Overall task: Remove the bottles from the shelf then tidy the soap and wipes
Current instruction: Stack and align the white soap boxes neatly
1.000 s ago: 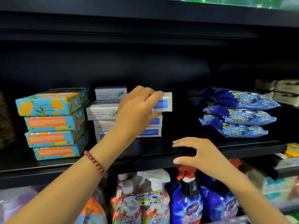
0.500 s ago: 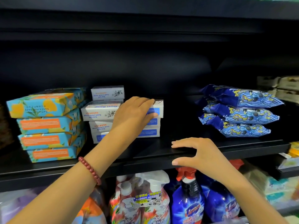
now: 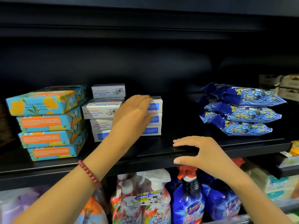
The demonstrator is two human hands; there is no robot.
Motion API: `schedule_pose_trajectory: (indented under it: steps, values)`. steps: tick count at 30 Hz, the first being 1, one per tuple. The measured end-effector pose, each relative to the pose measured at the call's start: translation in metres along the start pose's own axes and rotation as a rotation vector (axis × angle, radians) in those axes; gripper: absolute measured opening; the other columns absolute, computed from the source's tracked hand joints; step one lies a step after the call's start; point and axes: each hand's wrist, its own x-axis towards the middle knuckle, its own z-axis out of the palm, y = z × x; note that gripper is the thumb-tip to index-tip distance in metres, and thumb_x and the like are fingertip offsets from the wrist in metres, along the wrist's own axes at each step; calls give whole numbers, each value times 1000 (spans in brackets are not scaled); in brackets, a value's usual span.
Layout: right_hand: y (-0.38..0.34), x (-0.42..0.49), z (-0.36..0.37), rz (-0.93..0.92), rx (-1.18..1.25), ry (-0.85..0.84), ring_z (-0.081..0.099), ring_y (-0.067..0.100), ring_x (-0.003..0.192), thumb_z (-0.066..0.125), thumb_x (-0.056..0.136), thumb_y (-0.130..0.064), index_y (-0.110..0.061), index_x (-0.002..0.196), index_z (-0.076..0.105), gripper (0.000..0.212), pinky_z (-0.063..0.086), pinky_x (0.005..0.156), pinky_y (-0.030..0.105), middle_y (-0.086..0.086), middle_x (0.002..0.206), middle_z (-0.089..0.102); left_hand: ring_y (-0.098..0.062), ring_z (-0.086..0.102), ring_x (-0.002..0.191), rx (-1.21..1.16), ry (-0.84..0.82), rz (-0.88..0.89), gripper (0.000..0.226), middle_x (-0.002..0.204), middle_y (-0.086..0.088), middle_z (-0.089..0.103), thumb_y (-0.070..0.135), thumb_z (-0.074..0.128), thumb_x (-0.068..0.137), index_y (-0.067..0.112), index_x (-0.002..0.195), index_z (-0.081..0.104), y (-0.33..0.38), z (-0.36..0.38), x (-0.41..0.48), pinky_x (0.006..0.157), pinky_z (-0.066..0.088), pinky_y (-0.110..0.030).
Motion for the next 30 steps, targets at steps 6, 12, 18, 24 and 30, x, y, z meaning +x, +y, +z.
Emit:
schedule_pose_trajectory:
  steps: [6,12,18,24,30]
  values:
    - [-25,13,-5,-91,153,170,56,-9,102,75,70,-37,-29,100,71,31,43,91,12,-22,104,66,-17,61,97,-111,205,-11,39,102,-2,69,41,56,86,10,106,68,-29,-12,-75,82,44,-24]
    - [-88,60,15,-336,71,249,54,-2,106,74,78,-28,-18,111,67,35,40,93,11,-13,111,63,-10,65,86,-99,60,-156,44,89,8,71,54,50,82,18,88,74,-58,-17,-128,74,44,-17]
    - [-135,112,36,-378,-266,29,37,13,131,60,86,-44,-19,139,43,61,29,105,25,-2,142,45,-7,68,90,-120,12,-152,58,96,10,73,65,37,89,23,89,78,-66,-22,-141,78,44,-14]
    - [-151,137,58,-256,-648,-68,50,26,110,44,91,-55,-12,124,48,55,36,74,31,9,121,55,-5,68,90,-173,1,-176,47,96,11,73,61,48,81,25,90,77,-66,-22,-142,73,53,-19]
    - [-154,143,55,-226,-540,-80,47,24,114,66,79,-51,-15,129,46,65,44,88,34,7,124,51,-5,68,88,-173,41,-160,45,94,12,73,59,50,81,25,89,78,-67,-17,-144,72,52,-18]
